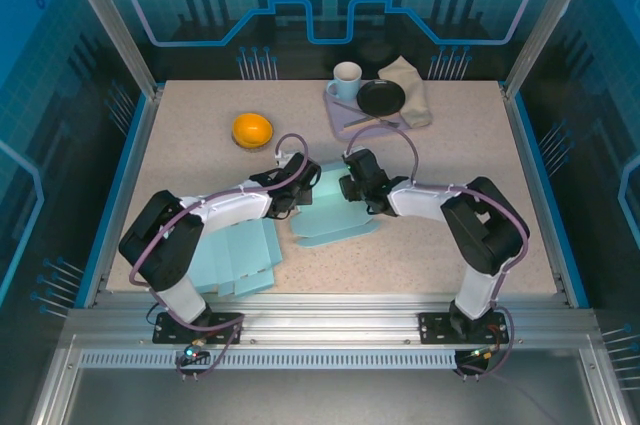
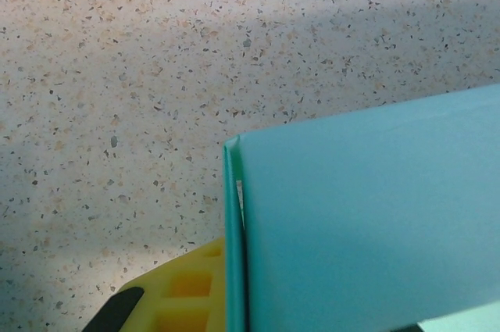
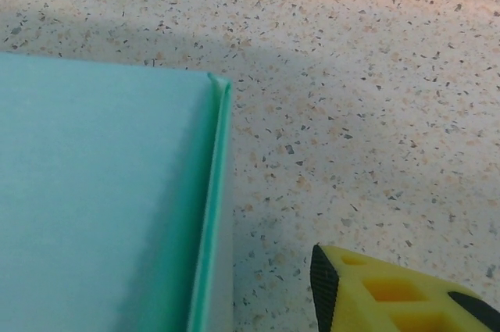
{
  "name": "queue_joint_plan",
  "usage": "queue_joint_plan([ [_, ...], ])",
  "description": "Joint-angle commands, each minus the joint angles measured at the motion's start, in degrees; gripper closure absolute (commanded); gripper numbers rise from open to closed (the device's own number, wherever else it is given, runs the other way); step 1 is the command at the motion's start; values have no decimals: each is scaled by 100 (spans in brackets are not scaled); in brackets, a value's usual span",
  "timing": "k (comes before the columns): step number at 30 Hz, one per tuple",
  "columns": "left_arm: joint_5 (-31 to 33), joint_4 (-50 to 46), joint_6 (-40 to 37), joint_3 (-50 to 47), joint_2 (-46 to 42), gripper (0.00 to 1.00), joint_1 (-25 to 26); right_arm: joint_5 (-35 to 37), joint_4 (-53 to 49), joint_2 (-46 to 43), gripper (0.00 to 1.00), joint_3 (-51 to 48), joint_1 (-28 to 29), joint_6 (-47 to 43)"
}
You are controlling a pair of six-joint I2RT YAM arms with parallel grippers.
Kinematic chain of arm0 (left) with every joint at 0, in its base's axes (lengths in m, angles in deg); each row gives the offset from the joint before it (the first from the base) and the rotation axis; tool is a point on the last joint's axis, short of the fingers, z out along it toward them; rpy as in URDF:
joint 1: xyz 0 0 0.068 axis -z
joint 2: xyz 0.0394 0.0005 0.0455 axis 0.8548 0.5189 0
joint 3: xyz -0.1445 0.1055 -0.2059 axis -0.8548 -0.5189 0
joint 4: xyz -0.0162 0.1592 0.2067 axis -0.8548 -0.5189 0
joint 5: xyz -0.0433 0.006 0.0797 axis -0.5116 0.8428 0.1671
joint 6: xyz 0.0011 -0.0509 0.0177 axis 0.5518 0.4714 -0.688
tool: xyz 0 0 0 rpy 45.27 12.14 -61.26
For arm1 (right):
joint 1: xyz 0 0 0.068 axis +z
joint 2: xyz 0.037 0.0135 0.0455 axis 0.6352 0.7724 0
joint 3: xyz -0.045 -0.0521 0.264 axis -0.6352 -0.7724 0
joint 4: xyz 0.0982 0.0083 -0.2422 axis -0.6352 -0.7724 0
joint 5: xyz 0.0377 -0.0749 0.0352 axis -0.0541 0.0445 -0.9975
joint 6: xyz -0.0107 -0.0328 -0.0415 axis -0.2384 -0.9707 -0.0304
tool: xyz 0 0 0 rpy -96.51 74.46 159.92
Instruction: Fold the paper box
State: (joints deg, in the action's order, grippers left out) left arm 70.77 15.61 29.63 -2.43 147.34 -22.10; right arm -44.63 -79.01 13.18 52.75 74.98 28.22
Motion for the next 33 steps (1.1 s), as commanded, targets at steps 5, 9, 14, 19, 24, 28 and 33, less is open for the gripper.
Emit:
queue_joint_plan([
  [5, 5, -558, 34, 157, 47, 92, -36, 1168, -784, 429, 61, 409, -264, 236],
  [9, 181, -725, 31, 222, 76, 92, -52, 2297, -1873, 535, 66, 632, -331, 946],
  [14, 319, -818, 50, 194, 18, 92, -121, 3158, -2925, 507, 67, 723, -426, 1862],
  [19, 250, -767, 67, 157, -9, 92, -157, 2602, -2411, 476, 60, 640, -409, 1451],
  [24, 158, -752, 67, 183, 56, 92, -155, 51, -432, -97, 51, -175, -484, 80],
  [28, 110, -727, 93, 189, 76, 92, -151, -6, -592, -73, 51, -23, -441, -118],
  [33, 27, -733, 146, 225, 95, 92, -156, 199, -749, 248, 52, 211, -242, -248],
])
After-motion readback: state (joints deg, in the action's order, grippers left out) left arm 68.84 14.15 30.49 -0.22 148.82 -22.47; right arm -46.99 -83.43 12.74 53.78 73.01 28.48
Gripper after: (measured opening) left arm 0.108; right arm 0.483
